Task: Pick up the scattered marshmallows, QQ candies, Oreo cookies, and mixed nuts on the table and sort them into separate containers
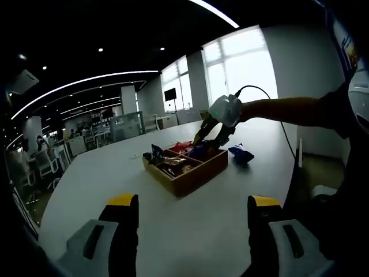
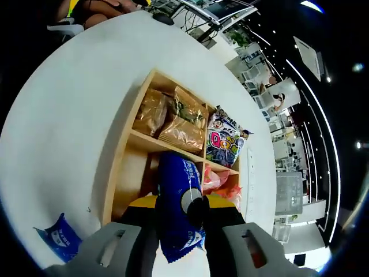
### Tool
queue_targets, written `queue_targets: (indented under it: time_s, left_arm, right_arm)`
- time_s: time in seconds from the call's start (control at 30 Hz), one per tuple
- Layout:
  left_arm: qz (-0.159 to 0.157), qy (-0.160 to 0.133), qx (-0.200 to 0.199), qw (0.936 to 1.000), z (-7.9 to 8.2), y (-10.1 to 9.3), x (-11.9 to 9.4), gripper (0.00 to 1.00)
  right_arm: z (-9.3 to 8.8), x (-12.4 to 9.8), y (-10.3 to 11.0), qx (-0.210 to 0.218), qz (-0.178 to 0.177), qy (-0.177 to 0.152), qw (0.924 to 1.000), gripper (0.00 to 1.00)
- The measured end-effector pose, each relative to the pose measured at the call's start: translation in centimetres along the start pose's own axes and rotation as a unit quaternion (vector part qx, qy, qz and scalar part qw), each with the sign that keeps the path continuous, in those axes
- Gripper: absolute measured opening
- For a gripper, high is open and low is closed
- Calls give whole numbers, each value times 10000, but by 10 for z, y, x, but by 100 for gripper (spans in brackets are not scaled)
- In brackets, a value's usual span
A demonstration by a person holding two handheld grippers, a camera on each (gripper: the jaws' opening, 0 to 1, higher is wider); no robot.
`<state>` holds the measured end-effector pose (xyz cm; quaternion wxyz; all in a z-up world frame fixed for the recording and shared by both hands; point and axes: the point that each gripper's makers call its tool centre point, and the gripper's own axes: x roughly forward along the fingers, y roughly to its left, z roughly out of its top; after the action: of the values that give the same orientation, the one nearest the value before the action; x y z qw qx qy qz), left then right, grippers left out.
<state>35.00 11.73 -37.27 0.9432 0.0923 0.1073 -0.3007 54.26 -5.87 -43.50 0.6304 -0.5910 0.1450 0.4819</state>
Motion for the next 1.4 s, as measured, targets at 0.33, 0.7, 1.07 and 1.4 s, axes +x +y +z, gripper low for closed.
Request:
queue_targets:
  time_s: [0.33,0.7,1.07,1.4]
  left_arm:
    - [-31,-11,5,10000,1,-3,0,81]
    - [-44,-35,70,10000,3,-5,0,81]
    - [13,-61,87,9999,5,-2,-2,81]
    - [-7,-73,81,9999,5,-3,-1,81]
  right_arm:
    - [0,4,5,-162,22,58,9998,25]
    - [-1,6,3,-55,83,-22,9999,26]
    - [-3,4,4,540,155,-162,9983,32]
    - [-2,-12,-12,1942,20,-999,9759,37]
